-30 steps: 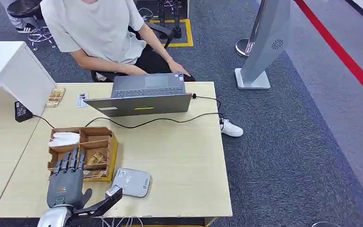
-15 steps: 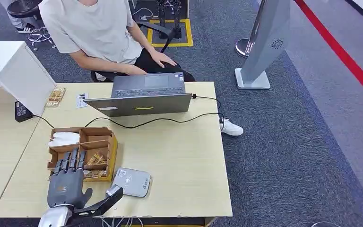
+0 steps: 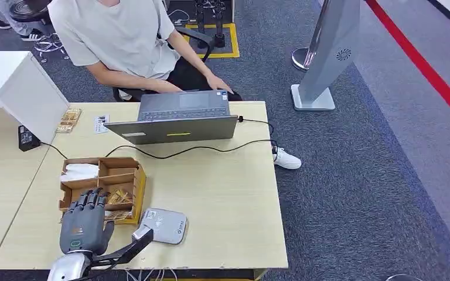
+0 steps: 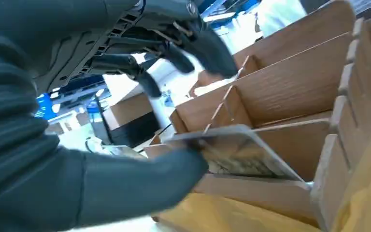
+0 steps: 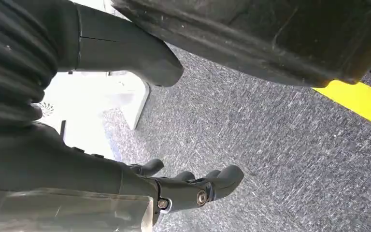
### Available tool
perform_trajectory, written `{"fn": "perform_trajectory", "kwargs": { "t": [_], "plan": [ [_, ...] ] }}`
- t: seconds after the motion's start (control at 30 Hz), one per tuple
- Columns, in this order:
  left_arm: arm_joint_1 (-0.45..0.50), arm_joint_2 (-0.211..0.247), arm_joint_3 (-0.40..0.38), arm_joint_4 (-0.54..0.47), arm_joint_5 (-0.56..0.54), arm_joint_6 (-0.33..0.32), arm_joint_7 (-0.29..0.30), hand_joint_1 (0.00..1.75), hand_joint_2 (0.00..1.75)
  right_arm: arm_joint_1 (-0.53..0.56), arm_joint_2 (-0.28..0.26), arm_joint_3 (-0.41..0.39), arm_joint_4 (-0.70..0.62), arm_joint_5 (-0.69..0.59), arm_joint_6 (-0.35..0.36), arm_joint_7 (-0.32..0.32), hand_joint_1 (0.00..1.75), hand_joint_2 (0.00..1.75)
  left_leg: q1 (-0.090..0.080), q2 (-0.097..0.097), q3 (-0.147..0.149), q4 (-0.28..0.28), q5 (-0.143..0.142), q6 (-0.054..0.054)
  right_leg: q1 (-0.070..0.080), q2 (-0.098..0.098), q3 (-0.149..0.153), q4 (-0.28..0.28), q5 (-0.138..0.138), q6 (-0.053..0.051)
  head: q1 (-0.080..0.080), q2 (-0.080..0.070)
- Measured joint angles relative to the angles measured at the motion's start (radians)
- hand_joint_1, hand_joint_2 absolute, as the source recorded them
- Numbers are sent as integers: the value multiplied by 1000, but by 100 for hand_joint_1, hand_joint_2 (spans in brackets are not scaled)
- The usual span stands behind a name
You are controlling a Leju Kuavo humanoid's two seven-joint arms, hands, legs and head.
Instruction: Pass the card to the sensor for recognition and then transmit it.
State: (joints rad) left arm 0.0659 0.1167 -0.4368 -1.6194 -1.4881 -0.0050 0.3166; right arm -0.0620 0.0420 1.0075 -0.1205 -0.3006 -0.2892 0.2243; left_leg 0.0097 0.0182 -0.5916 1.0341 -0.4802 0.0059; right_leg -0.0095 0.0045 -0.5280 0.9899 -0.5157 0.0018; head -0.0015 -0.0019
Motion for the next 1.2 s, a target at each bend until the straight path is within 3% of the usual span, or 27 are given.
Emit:
{"fn": "perform_trajectory", "kwargs": {
  "t": [0.9,1.0,1.2],
  "plan": [
    [2,-13,30,3,-33,32,-31,175,175,0,0,8,0,-21,-2,-7,0,175,0,0,0,0,0,0,0,0,0,0,0,0,0,0],
    [7,-10,30,-28,-42,38,-40,175,175,0,0,8,0,-27,-3,-7,0,175,0,0,0,0,0,0,0,0,0,0,0,0,0,0],
    [16,25,21,-163,-44,-12,-53,175,175,2,0,8,0,-55,-15,-9,0,175,0,0,0,0,0,0,0,0,0,0,0,0,0,0]
  ]
}}
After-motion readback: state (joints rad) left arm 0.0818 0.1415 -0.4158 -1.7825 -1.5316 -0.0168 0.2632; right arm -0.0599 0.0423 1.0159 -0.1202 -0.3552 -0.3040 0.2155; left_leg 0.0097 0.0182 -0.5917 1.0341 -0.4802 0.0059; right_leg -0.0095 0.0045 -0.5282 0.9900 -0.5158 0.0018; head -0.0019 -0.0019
